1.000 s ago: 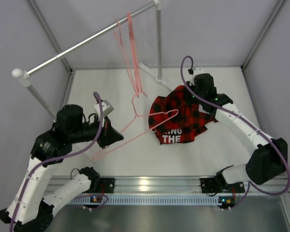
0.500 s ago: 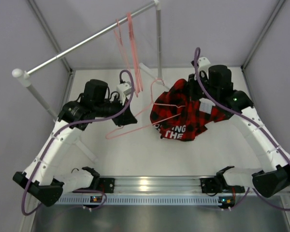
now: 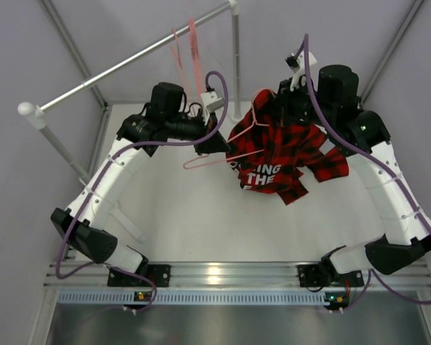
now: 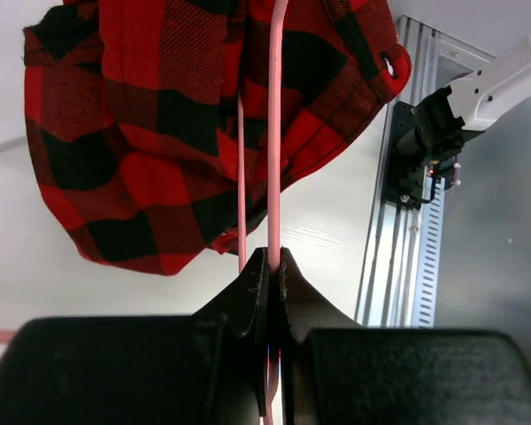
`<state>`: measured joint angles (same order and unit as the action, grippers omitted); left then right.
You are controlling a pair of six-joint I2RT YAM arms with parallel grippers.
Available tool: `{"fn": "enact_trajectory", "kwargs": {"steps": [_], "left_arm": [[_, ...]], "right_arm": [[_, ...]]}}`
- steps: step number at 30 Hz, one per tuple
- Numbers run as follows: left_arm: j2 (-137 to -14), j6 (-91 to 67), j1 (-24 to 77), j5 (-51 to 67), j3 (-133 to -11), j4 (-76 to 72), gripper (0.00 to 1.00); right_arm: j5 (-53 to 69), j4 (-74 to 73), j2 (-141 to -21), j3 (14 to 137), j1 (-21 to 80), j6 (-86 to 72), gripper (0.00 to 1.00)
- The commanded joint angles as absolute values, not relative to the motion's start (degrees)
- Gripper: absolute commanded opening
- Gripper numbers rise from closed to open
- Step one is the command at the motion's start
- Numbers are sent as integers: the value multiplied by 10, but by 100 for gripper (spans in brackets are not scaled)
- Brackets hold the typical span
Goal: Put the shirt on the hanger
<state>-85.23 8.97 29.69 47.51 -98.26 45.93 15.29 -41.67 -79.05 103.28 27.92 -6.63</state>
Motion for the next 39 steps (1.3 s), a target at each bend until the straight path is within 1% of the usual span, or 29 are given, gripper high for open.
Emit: {"fn": "enact_trajectory", "kwargs": {"steps": [1,5,9,12,13,15,16,18,19,21,22,25,27,28,29,31,33,39], "left_arm": [[-866,122,306,515,-1008,379,0],[-881,169,312,530,-1004,359,0],[-896,237,312,582,-1000,358,0],[-907,214,312,569,-989,310,0],[-910,191,313,553,-982,275,0],[-911,176,311,550,-966,244,0],[-905,173,312,562,-944,216,0],[-894,132,311,576,-911,160,0],[-879,111,312,581,-868,80,0],[-862,49,311,583,-819,-14,0],[-849,31,312,580,-773,-98,0],[-834,-19,311,565,-714,-205,0],[-837,-31,312,562,-712,-211,0],[-846,-33,311,561,-715,-208,0],[-851,-35,312,559,-722,-206,0],[-862,-48,311,558,-722,-220,0],[-865,-69,312,555,-709,-260,0],[-870,-76,312,548,-706,-274,0]], "right_arm": [[154,-446,-796,1091,287,-62,0],[145,-447,-802,1097,286,-76,0],[169,-447,-814,1086,286,-77,0],[168,-448,-810,1054,286,-73,0],[171,-448,-802,1047,287,-68,0],[172,-448,-792,1026,286,-64,4],[160,-448,-779,1018,286,-59,8],[138,-448,-767,994,286,-55,12],[127,-449,-756,988,287,-54,19],[113,-458,-745,977,286,-51,28],[113,-463,-744,978,286,-49,40],[99,-482,-737,982,287,-48,66],[87,-491,-727,981,287,-47,77],[82,-501,-723,980,286,-48,87],[70,-504,-719,978,287,-49,92],[58,-506,-701,963,286,-48,97],[54,-505,-684,941,286,-41,99],[13,-505,-631,900,287,-19,100]]}}
